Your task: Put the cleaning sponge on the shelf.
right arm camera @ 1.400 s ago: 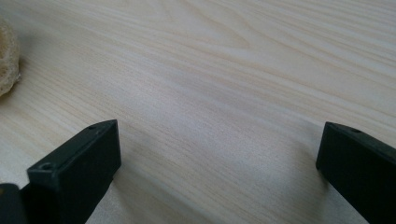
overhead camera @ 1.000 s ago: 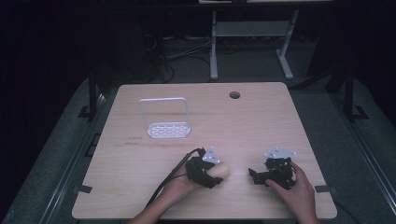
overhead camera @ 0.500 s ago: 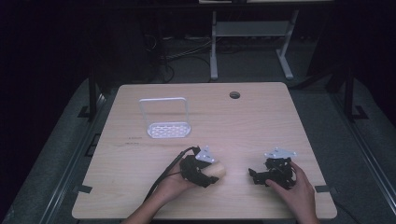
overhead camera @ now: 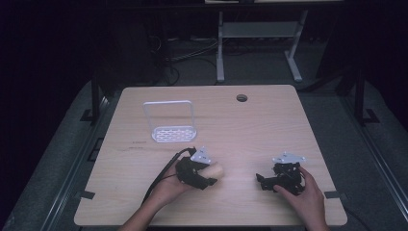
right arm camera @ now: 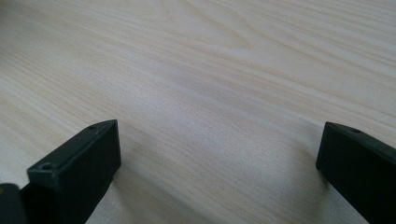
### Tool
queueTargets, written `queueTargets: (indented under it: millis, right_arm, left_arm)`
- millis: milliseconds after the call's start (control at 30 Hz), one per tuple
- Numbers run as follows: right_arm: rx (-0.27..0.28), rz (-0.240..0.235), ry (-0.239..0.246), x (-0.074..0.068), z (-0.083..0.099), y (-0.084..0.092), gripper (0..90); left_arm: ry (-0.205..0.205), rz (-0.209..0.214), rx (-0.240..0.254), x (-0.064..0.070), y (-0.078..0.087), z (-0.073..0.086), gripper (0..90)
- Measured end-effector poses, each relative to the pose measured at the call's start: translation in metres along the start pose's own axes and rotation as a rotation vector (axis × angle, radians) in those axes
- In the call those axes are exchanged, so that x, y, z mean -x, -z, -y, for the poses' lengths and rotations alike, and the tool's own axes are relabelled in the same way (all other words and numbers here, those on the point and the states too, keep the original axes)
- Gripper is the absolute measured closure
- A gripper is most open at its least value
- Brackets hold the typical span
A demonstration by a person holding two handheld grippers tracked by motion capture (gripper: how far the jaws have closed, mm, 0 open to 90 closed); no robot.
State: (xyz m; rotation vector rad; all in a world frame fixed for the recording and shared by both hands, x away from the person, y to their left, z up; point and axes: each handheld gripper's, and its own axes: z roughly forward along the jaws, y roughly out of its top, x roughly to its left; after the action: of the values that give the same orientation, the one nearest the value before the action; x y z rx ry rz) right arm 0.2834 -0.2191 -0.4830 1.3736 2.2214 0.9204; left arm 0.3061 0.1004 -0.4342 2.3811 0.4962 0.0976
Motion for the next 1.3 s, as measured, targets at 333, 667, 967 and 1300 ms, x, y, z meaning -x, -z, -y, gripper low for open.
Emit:
queueTargets:
  millis: [333, 667, 967, 1300]
  right_arm:
    - [0.0, 0.0, 0.0, 0.0, 0.0, 0.0, 0.0]
    - [0.0, 0.0, 0.0, 0.0, 0.0, 0.0, 0.0]
    - [0.0, 0.0, -0.001, 0.0, 0.0, 0.0, 0.0]
    - [0.0, 0.0, -0.001, 0.0, 0.0, 0.0, 0.0]
  left_arm:
    - [0.006, -0.028, 0.001, -0.007, 0.01, 0.005, 40.8]
    - [0.029, -0.061, 0.0, -0.018, 0.023, 0.014, 40.8]
    - [0.055, -0.088, 0.009, -0.028, 0.034, 0.02, 40.8]
    - [0.084, -0.12, 0.018, -0.039, 0.045, 0.027, 40.9]
